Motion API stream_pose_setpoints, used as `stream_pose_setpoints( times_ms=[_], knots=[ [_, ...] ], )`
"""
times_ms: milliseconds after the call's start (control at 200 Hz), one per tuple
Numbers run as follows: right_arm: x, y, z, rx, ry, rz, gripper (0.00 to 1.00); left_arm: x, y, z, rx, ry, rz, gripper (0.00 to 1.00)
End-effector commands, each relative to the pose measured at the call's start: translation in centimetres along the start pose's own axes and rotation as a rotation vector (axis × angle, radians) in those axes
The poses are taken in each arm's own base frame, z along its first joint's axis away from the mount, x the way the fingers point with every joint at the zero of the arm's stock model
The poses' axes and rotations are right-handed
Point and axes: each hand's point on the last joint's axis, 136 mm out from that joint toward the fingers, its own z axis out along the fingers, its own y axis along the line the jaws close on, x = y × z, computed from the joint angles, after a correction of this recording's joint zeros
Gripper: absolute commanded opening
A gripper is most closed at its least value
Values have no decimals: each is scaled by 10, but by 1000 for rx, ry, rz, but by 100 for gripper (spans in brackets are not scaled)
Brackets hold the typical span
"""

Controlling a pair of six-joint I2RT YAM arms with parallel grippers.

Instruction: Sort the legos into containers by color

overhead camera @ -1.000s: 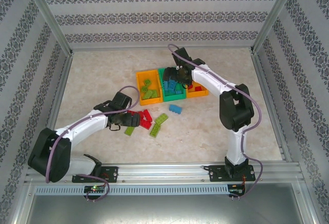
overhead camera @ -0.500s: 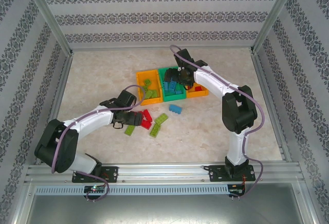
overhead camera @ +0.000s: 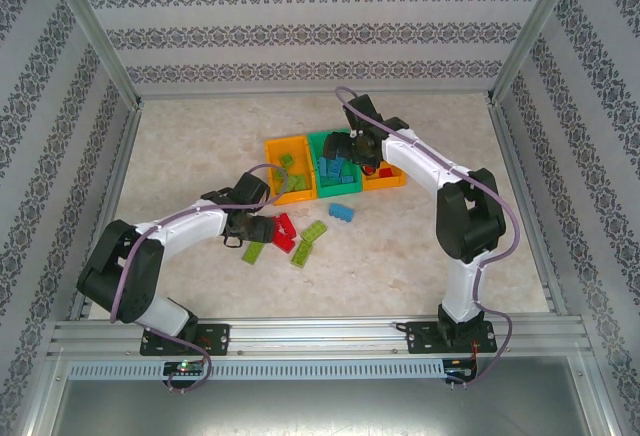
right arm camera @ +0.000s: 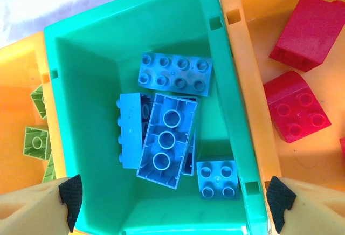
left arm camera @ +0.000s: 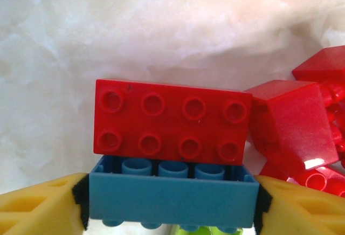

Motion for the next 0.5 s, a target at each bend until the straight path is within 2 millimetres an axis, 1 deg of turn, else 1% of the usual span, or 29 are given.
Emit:
stream_pose_setpoints(
  times_ms=[0, 70, 185, 300, 385, 495],
  knots=[
    [-4, -5, -13, -2, -25, 0, 91, -8, -5, 0, 6, -24, 18, 73],
    [-3, -7, -15, 6, -28, -1, 91, -8, -5, 0, 6, -25, 17, 69],
    [-2, -10, -18, 12, -30, -2, 91, -7, -4, 0, 0, -21, 11, 67],
    [-1, -10, -22, 11, -37, -6, 91, -4, -2, -2, -7, -19, -2, 63],
    [0, -12, -24, 14, -39, -8, 91, -4, 2, -9, -23, -30, -16, 63],
    [5, -15, -26, 16, -38, -14, 91, -10, 4, -24, -28, -59, -25, 63]
  ],
)
